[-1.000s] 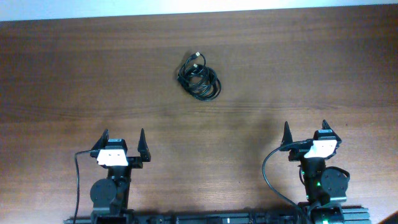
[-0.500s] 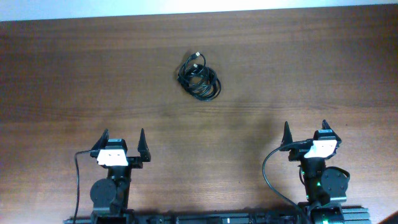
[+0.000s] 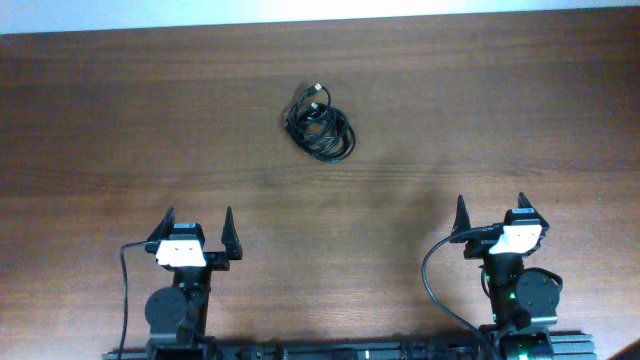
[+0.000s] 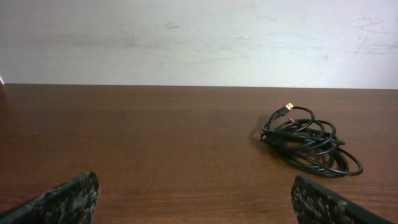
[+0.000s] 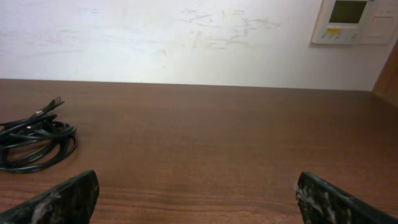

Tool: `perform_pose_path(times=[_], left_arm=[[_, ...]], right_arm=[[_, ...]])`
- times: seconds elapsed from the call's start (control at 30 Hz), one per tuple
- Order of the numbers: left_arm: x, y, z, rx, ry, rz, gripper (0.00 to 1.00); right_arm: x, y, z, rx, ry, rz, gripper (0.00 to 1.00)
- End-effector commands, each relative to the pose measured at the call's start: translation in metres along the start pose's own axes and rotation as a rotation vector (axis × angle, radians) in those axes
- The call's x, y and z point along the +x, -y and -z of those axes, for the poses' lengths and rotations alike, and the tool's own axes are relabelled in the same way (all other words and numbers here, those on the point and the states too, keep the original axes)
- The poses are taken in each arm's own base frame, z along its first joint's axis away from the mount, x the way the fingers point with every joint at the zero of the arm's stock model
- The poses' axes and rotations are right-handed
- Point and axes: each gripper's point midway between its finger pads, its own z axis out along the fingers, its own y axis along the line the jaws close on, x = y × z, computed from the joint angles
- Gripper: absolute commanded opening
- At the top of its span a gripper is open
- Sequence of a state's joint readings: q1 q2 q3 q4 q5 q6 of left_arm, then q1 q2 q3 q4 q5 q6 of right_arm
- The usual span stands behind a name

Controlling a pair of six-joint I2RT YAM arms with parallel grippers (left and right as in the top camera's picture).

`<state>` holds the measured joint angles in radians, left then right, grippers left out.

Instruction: Untangle cables

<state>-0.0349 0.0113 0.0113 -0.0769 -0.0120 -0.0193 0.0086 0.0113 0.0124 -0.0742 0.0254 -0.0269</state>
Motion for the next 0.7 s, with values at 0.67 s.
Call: perform_pose_path(times=[0.67], left_arm=[[-0.157, 0.078, 0.072, 0.453, 0.64, -0.139, 0.99]], right_arm=[[-0.162, -0.096, 0.088, -0.75, 0.445, -0.348, 0.98]])
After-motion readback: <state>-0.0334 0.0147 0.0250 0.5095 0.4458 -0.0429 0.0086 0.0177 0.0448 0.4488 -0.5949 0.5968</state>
